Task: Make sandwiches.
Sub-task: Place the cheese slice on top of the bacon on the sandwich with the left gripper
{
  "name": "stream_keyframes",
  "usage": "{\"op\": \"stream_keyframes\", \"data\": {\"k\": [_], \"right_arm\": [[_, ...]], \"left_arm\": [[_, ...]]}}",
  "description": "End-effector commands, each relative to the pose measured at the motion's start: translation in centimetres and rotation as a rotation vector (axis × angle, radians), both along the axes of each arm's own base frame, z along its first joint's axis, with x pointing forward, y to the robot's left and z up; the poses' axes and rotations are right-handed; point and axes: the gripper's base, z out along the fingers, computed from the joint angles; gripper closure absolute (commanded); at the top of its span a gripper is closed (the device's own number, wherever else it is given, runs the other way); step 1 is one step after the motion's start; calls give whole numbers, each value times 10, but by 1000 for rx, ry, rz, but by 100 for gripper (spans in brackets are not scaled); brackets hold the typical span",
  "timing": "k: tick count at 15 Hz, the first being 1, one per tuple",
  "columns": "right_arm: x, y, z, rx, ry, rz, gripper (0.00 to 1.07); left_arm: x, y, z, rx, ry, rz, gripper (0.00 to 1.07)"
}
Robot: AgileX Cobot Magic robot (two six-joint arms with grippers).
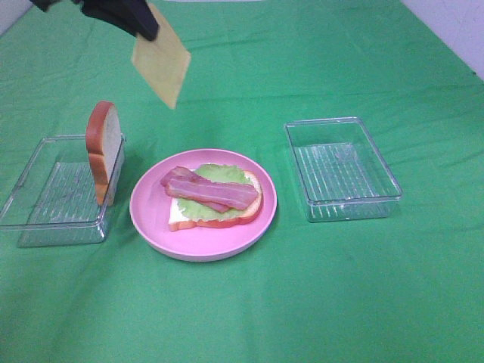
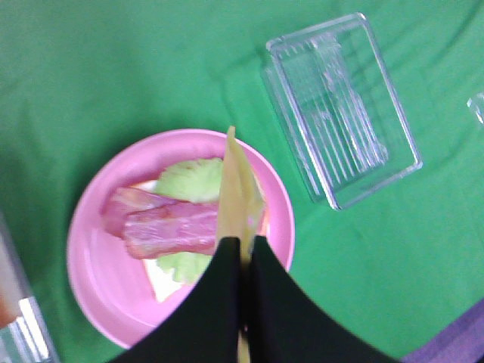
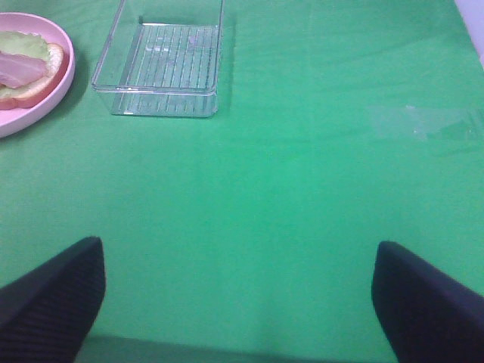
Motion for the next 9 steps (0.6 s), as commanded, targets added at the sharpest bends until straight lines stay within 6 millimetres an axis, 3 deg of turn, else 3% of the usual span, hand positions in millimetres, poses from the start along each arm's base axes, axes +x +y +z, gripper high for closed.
{"op": "stream_keyframes", "data": {"k": [1,5,9], "right_arm": [[-3,0,0,1,-33,-6,15],[-3,0,0,1,-33,-6,15],[-3,0,0,1,-33,-6,15]], "left_arm": [[4,-51,-46,-76,104,-164,107],[20,-75,-118,-196,281,-220,107],[24,-73,-158,-112,356,-229,107]]}}
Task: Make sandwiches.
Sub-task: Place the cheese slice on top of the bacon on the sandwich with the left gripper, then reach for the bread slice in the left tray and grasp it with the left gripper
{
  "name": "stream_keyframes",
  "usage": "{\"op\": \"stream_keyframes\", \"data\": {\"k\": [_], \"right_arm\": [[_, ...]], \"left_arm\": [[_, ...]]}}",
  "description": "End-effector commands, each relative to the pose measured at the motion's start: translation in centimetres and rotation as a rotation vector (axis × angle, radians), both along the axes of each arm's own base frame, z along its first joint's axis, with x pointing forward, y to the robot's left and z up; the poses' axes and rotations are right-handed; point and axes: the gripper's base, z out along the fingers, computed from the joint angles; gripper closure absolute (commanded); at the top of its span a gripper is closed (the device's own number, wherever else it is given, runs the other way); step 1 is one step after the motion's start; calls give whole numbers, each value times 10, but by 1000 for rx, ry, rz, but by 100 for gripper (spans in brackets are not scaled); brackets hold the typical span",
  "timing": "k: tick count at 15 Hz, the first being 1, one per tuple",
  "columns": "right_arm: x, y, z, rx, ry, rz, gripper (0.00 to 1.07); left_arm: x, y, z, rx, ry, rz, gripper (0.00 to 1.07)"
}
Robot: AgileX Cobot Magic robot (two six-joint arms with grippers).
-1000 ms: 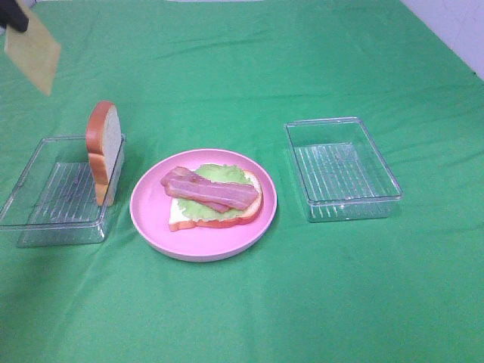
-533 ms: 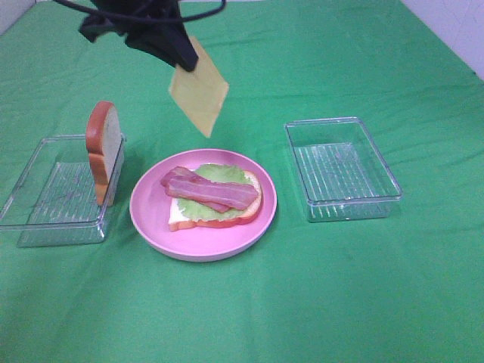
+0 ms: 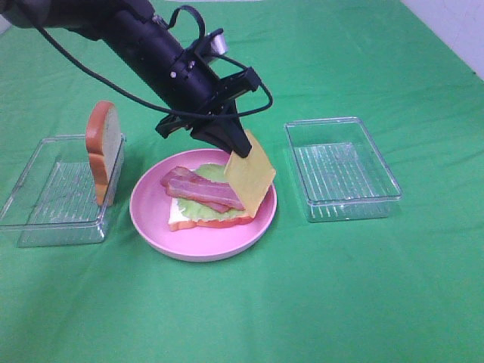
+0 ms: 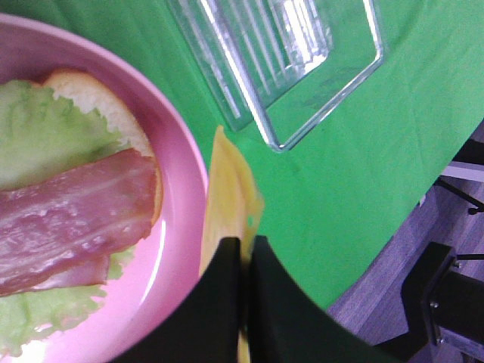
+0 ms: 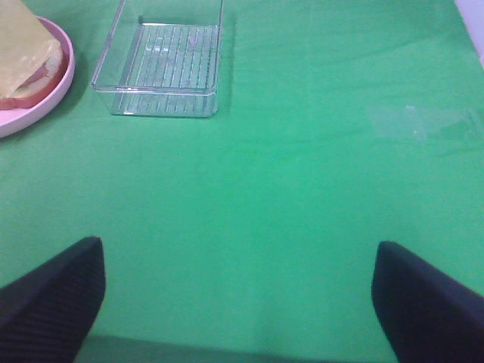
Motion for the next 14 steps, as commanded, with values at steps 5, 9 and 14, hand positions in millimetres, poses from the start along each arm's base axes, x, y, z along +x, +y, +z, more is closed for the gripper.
{"op": "stream_keyframes", "data": {"k": [5,9,14], "right_arm": [[-3,0,0,1,-33,-6,15],[-3,0,0,1,-33,-6,15],[-3,0,0,1,-33,-6,15]], "left_arm": [[10,19,-22,273,-102,-9,107],[10,20,-23,286,-108,-15,92],[16,18,47,211,-282,14,6]]}}
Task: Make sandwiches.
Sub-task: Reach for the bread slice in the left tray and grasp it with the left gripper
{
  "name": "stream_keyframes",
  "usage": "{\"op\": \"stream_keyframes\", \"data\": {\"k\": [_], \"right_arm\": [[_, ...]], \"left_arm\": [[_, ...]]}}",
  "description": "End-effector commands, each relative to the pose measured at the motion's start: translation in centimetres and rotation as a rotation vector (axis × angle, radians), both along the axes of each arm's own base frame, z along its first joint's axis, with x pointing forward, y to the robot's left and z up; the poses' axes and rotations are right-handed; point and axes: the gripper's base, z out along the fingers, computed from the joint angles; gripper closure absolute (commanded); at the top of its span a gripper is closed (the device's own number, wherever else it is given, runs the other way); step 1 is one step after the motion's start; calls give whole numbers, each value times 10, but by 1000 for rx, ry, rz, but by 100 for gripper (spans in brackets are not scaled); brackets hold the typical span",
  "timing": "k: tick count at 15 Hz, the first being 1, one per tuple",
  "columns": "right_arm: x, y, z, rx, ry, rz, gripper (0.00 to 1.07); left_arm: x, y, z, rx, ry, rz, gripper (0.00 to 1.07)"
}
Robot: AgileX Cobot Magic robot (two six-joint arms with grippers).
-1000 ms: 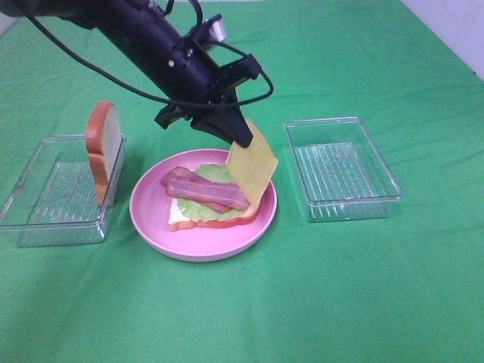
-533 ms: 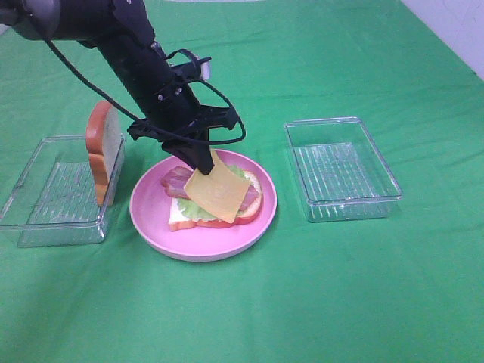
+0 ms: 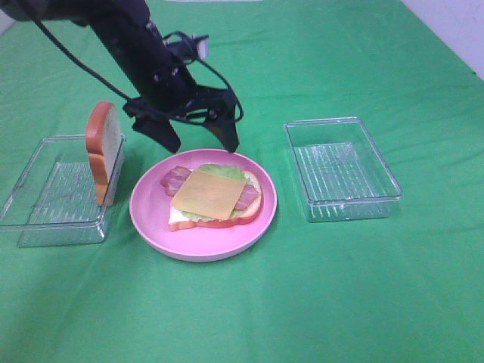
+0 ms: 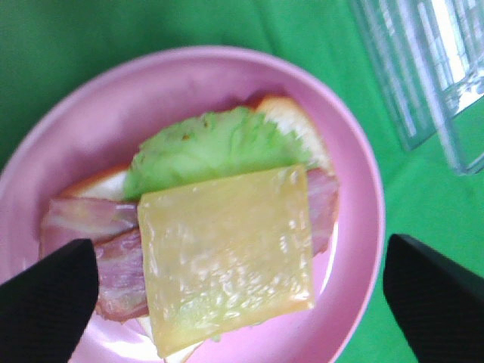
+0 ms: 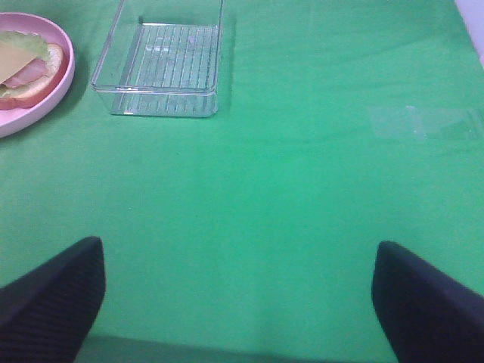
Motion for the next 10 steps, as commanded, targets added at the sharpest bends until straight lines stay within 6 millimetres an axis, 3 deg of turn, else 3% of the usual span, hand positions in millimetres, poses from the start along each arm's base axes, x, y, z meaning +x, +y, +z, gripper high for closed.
{"op": "stream_keyframes", "data": {"k": [1,3,5,6,10], "right_arm": [[-3,0,0,1,-33,-6,15],[-3,0,0,1,-33,-6,15],[-3,0,0,1,-33,-6,15],[-3,0,0,1,-33,-6,15],[-3,0,0,2,-33,-7,15]], "left_arm": [[1,-2,62,-59,-133,-7,6],[-1,4,104,-39,-208,4,6],[-3,14,124,57,-234,18,6],[-3,33,139,212,-248,98,6],[6,71,149,222,-251,250,6]]}}
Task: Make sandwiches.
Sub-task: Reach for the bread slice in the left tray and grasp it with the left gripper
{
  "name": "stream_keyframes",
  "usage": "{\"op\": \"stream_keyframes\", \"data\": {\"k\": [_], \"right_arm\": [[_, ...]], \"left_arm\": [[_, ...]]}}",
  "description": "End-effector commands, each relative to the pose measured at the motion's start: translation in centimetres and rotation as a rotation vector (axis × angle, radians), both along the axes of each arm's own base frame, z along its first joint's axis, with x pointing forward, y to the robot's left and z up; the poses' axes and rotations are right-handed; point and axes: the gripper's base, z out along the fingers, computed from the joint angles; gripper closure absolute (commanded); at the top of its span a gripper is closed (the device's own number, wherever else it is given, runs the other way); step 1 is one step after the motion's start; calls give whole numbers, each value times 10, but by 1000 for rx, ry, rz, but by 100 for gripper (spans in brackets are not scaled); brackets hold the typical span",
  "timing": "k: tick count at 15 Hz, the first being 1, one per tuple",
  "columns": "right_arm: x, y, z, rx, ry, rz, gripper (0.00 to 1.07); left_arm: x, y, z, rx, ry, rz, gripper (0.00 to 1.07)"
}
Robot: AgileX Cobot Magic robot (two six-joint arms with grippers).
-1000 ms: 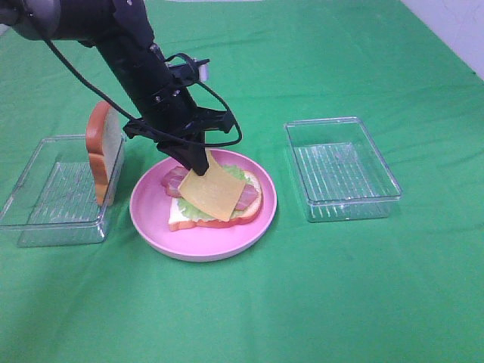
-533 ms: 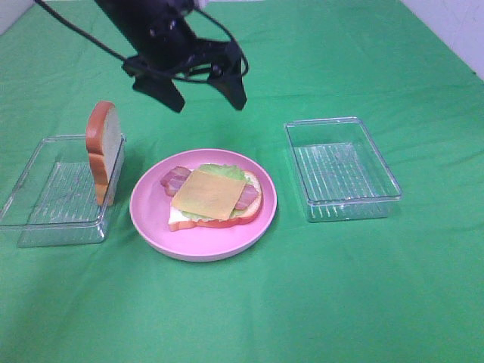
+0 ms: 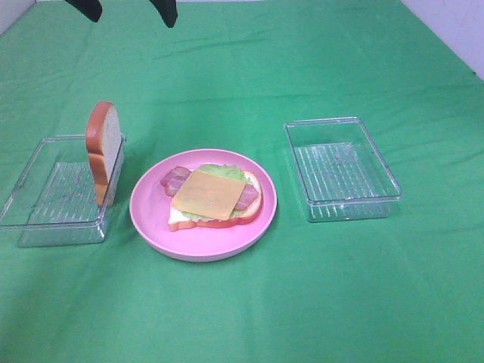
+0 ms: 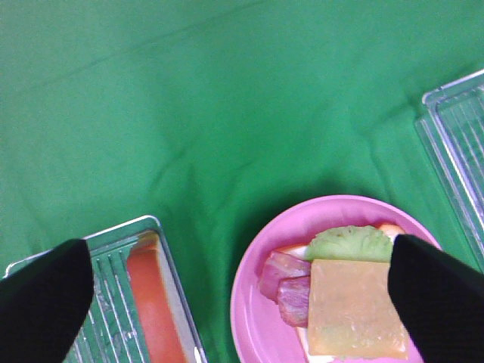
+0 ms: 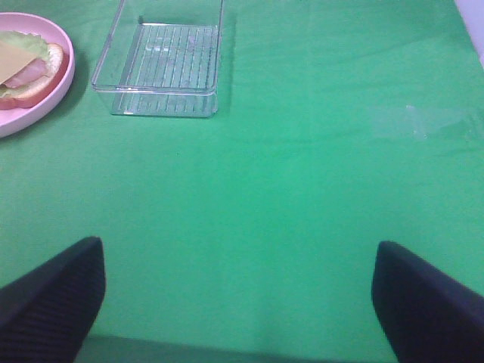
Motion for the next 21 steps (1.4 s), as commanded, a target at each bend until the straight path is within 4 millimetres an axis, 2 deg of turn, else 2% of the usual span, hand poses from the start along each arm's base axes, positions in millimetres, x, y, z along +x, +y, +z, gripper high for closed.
{"op": "stream_keyframes", "data": {"k": [1,4,7,11,12,13,15,19,21], "right_arm": [[-3,0,0,2,-33,-7,15],[-3,0,0,2,-33,-7,15],[-3,0,0,2,-33,-7,15],[-3,0,0,2,-33,-7,15],[-3,0,0,2,-33,-7,15],[-3,0,0,2,-33,-7,15],[-3,0,0,2,-33,-7,15],[-3,0,0,2,-33,-7,15],[-3,0,0,2,-33,-7,15]], "left_arm": [[-5,24,6,22,81,61,6],[1,47,2,4,101,135,6],[1,61,-31,-10,227,163,6],[5,61,-89,52,385,169,6],[7,60,-95,53,397,169,6],[11,59,-114,59,440,169,6],[16,58,-134,69,477,170,6],[20,54,-155,45,520,173,6],[20,52,-163,31,541,173,11]]}}
